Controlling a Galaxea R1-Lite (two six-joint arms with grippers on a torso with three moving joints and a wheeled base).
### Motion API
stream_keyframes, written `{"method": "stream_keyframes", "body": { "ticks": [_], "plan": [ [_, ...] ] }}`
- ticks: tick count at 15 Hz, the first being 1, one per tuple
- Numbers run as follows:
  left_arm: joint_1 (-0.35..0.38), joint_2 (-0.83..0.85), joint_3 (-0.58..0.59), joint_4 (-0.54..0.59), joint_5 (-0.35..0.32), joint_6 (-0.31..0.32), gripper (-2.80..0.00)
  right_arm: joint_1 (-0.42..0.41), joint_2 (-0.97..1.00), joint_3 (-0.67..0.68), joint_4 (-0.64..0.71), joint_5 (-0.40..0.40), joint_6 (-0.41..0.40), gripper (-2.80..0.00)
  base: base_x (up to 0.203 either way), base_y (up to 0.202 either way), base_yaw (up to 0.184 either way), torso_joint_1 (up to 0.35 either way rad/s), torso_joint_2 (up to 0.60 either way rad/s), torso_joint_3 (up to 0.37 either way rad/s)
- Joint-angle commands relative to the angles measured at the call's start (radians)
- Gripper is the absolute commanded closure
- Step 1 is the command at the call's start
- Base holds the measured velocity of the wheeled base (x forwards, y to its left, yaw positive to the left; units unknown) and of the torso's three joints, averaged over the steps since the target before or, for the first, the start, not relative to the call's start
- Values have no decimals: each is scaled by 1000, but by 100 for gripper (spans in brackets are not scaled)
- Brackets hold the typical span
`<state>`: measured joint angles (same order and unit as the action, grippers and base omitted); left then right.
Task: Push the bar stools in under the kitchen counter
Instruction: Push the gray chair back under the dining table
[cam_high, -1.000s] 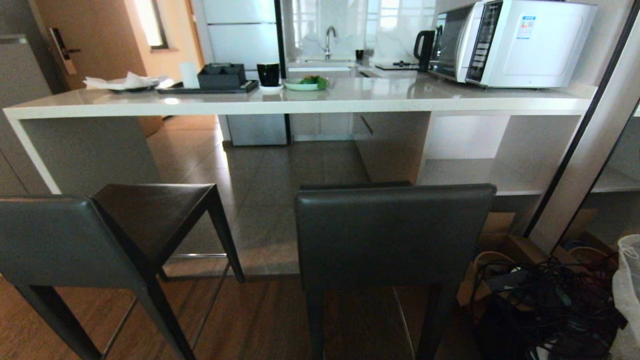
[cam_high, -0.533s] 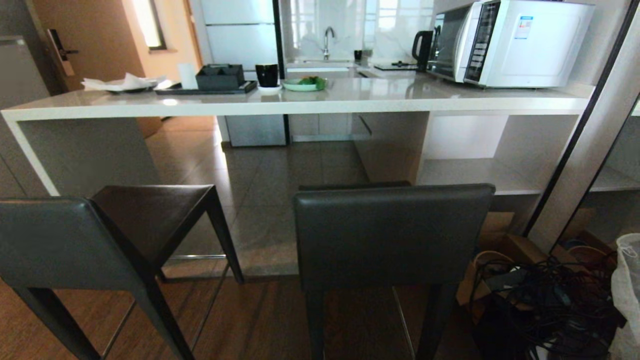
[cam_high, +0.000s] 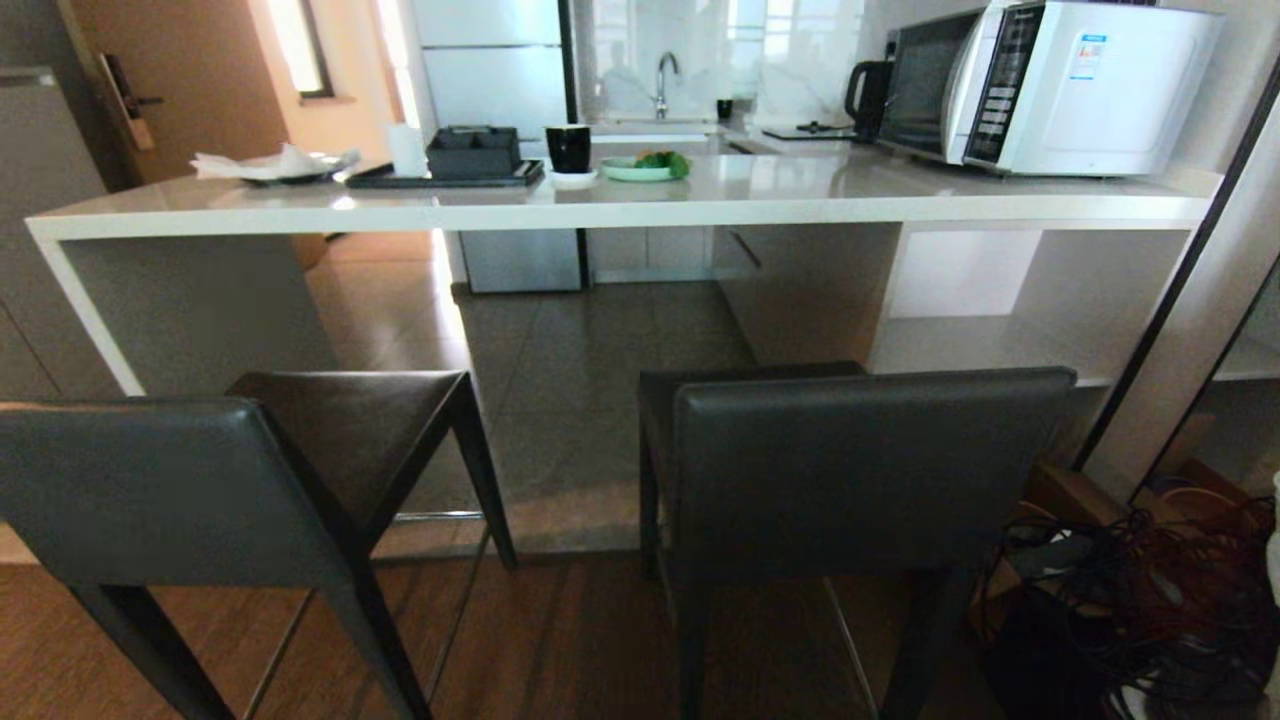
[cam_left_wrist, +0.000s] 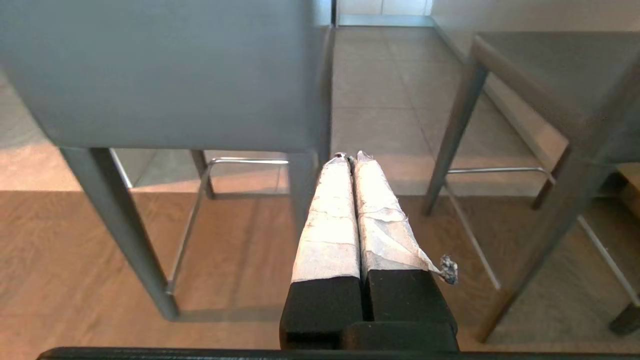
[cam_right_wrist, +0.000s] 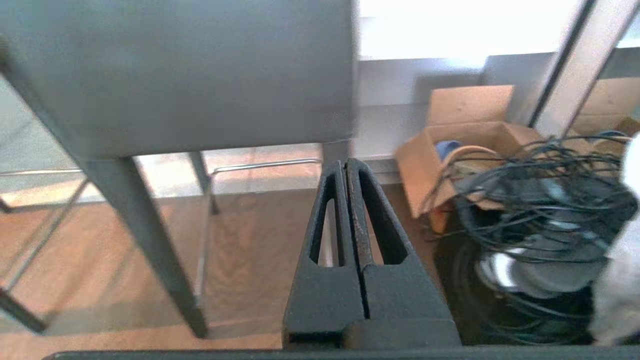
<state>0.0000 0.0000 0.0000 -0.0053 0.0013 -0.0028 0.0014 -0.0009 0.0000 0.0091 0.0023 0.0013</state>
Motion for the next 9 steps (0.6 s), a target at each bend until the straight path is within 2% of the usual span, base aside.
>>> {"method": "stream_keyframes", "body": {
  "ticks": [1, 9],
  "plan": [
    [0, 2, 2, -1, 0, 0, 0, 0, 1, 2, 0, 1, 0, 0, 0, 195, -3, 2, 10, 2],
    [0, 2, 2, -2, 0, 0, 0, 0, 1, 2, 0, 1, 0, 0, 0, 198, -2, 5, 2, 3]
  ]
}}
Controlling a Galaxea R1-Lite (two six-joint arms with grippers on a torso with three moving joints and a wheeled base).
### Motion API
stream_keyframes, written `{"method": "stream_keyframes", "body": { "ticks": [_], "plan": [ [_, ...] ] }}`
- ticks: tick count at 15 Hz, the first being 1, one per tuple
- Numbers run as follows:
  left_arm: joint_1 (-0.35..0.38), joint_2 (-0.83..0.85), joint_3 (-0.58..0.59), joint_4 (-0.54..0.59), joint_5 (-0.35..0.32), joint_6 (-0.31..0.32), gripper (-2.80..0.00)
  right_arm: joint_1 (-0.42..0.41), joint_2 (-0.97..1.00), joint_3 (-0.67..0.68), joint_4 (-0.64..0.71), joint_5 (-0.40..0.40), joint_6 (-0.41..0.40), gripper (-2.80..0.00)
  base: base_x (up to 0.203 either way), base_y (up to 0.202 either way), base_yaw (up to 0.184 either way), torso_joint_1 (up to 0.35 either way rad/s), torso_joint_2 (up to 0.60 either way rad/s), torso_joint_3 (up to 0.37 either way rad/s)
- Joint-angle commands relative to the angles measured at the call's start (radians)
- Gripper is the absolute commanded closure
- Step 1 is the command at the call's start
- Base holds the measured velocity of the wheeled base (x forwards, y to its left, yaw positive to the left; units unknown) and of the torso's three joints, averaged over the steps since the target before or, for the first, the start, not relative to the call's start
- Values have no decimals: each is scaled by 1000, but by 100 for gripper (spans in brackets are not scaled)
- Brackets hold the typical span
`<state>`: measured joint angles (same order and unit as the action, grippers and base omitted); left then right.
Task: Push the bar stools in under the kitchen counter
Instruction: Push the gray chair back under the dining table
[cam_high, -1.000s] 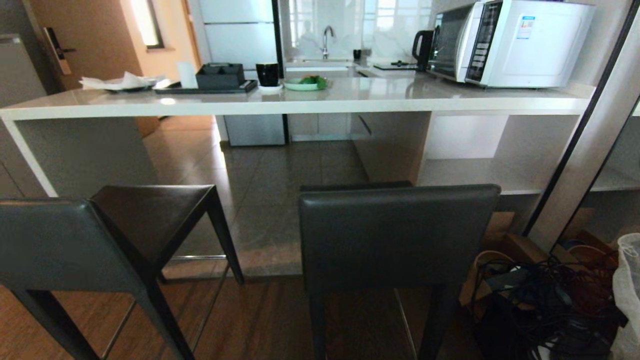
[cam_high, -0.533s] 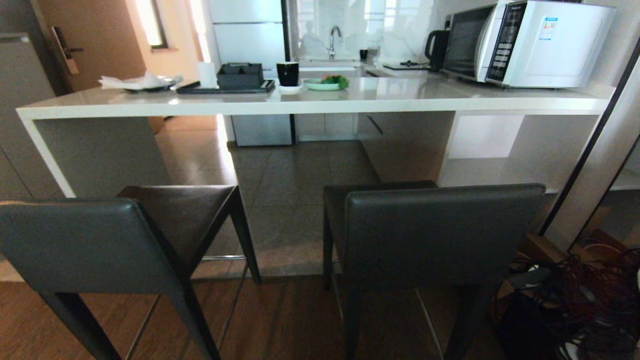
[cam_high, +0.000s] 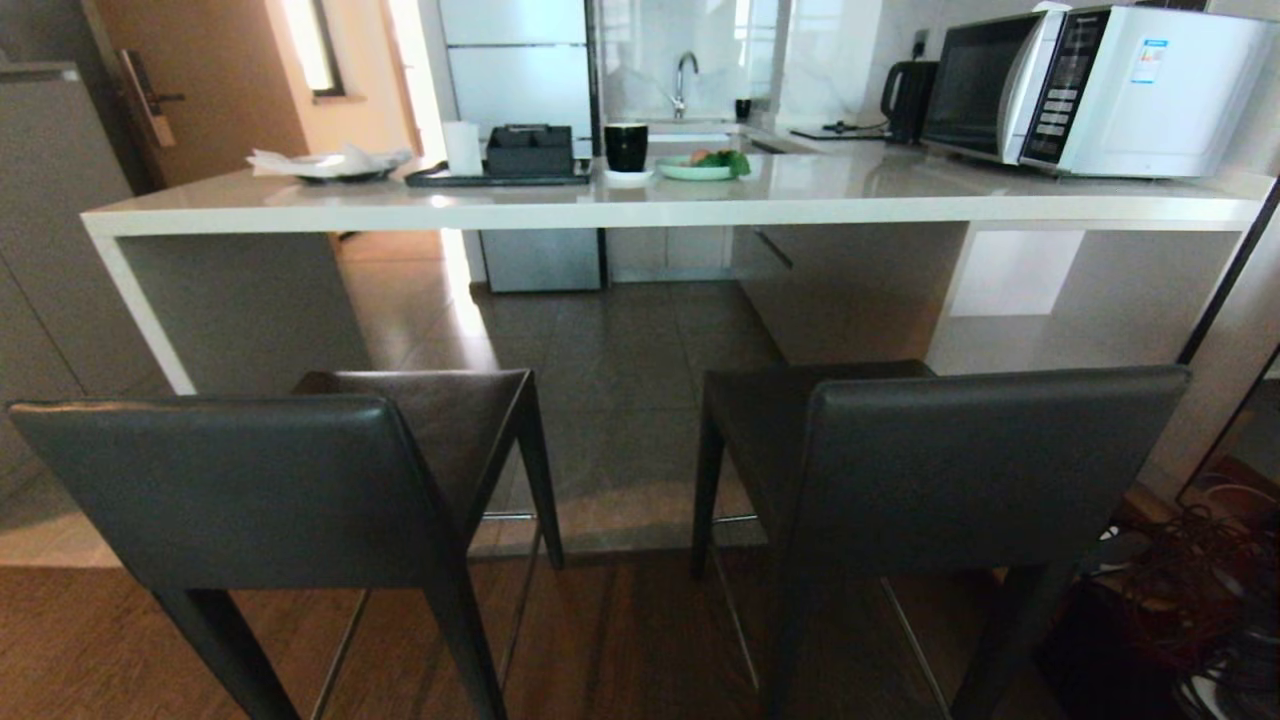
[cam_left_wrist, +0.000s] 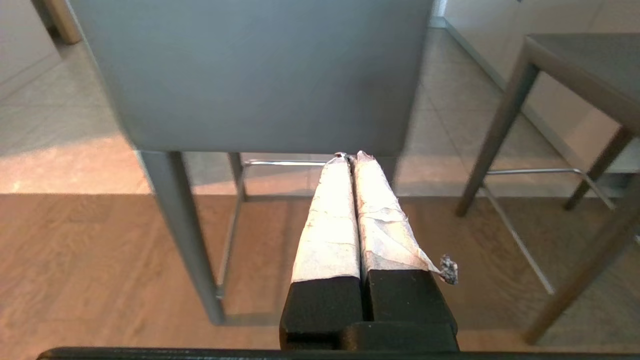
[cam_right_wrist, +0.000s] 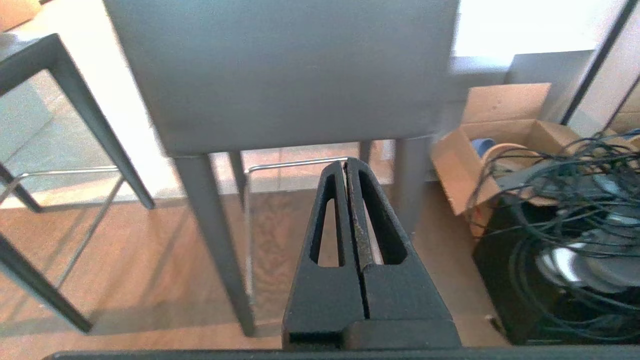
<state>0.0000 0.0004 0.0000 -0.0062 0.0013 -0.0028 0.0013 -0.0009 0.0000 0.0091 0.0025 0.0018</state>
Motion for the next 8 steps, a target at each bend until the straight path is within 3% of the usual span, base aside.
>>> {"method": "stream_keyframes", "body": {
  "ticks": [1, 8],
  "plan": [
    [-1, 3, 2, -1, 0, 0, 0, 0, 1, 2, 0, 1, 0, 0, 0, 199, 0, 1, 2, 6],
    [0, 1, 2, 0, 0, 0, 0, 0, 1, 2, 0, 1, 0, 0, 0, 198, -2, 2, 2, 2]
  ]
}}
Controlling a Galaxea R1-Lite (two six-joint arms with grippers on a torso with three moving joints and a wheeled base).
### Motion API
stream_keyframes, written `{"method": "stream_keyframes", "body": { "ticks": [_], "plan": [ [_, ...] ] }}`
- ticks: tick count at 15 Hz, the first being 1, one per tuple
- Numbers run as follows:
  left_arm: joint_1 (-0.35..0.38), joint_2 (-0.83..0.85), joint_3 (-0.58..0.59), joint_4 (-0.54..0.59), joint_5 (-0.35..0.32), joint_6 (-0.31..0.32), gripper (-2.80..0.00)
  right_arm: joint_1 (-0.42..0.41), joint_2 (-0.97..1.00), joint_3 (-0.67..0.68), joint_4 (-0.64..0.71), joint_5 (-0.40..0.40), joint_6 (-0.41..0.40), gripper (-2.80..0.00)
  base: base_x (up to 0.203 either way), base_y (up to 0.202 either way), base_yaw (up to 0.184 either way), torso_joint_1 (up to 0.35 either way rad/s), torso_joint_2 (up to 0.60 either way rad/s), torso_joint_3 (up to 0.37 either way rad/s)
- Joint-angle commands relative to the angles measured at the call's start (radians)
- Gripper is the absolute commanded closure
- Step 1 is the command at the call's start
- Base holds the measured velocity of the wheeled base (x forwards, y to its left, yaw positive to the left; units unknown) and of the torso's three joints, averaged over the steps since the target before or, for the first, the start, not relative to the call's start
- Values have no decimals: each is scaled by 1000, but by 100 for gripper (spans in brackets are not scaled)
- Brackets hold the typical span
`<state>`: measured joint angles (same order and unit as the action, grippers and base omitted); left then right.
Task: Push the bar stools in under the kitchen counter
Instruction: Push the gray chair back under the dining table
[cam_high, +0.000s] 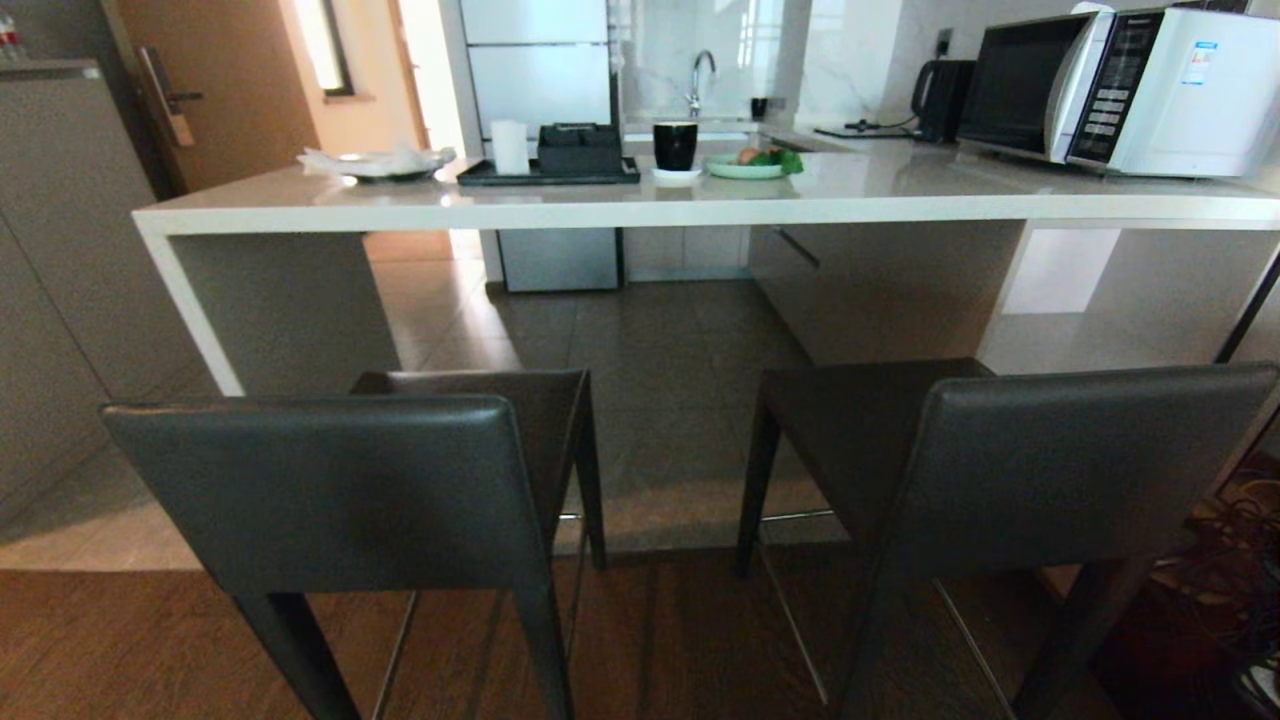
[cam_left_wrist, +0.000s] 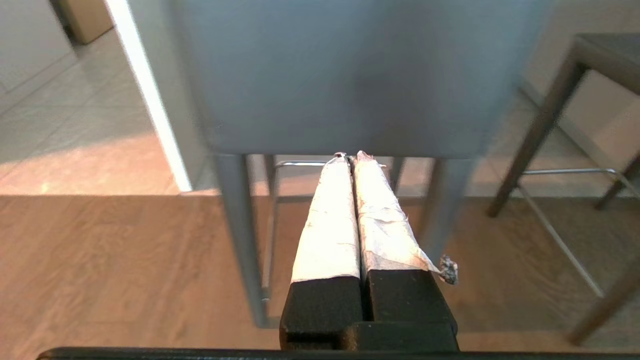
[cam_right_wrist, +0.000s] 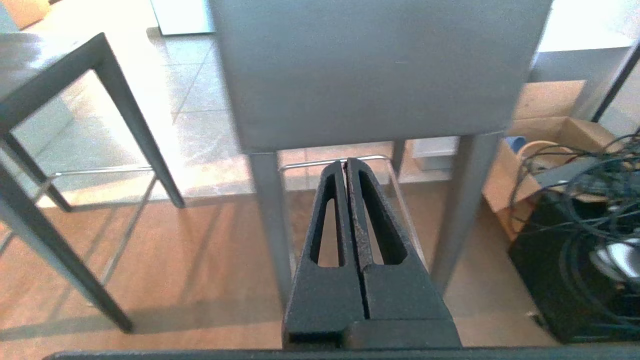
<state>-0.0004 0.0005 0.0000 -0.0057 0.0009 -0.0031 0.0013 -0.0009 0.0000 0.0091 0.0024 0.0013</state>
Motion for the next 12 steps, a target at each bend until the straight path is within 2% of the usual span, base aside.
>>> {"method": "stream_keyframes", "body": {
  "ticks": [1, 12],
  "plan": [
    [0, 3, 2, -1, 1, 0, 0, 0, 1, 2, 0, 1, 0, 0, 0, 199, 1, 1, 7, 5],
    [-1, 3, 2, 0, 1, 0, 0, 0, 1, 2, 0, 1, 0, 0, 0, 197, -1, 3, 3, 2]
  ]
}}
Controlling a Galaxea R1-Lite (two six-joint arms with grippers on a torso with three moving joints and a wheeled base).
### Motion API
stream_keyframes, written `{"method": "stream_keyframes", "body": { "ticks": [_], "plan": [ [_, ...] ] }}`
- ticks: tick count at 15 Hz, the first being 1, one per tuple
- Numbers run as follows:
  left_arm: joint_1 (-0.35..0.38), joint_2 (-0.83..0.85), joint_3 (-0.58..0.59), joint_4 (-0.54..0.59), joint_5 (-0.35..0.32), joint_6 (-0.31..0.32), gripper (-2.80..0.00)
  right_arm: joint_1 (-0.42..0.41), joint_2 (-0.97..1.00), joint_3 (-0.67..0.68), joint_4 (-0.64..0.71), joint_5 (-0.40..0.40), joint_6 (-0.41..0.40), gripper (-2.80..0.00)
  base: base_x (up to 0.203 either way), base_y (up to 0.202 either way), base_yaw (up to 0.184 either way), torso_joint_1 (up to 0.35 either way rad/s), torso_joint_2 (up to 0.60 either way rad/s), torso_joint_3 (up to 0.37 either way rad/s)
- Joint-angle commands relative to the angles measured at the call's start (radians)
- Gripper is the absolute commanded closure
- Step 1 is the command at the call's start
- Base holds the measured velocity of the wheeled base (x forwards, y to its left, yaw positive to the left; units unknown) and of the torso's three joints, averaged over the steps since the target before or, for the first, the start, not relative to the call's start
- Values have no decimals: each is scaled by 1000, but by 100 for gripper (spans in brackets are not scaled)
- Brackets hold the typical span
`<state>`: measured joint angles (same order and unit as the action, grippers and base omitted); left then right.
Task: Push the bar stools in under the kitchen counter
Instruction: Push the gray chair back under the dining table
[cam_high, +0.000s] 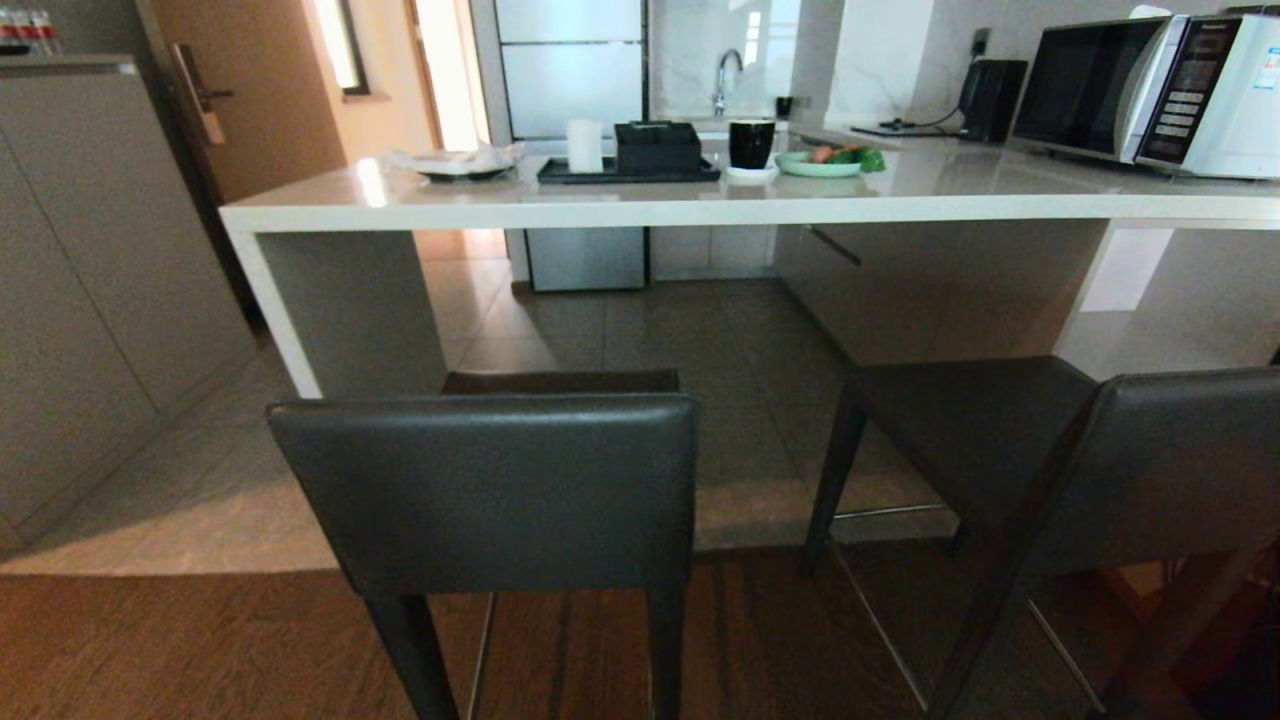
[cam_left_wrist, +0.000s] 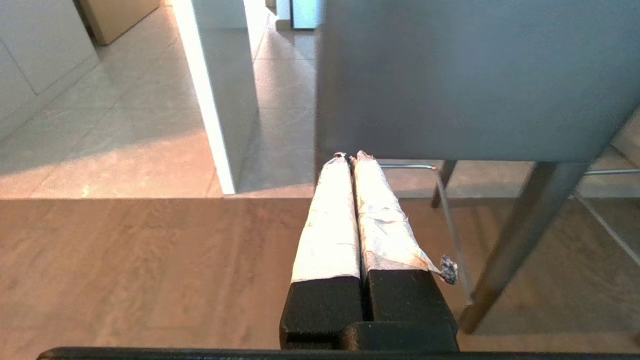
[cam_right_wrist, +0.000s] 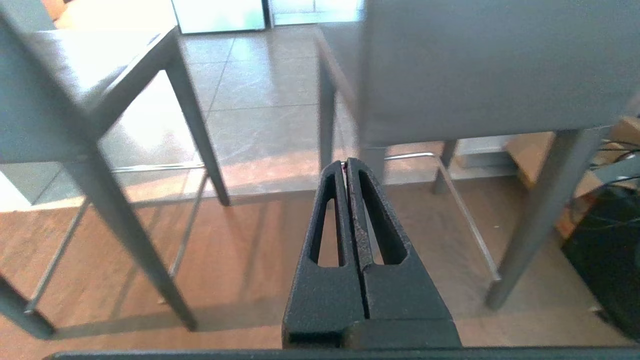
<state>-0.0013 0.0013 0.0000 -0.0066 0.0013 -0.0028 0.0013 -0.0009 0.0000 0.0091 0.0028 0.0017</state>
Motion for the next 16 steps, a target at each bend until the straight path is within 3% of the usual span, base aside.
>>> {"method": "stream_keyframes", "body": {
  "ticks": [1, 11, 16],
  "plan": [
    [1, 2, 2, -1, 0, 0, 0, 0, 1, 2, 0, 0, 0, 0, 0, 196, -4, 7, -1, -1],
    [1, 1, 2, -1, 0, 0, 0, 0, 1, 2, 0, 0, 0, 0, 0, 194, -1, 1, 2, 2],
    [1, 2, 2, -1, 0, 0, 0, 0, 1, 2, 0, 0, 1, 0, 0, 36, -2, 1, 1, 2]
  ]
}}
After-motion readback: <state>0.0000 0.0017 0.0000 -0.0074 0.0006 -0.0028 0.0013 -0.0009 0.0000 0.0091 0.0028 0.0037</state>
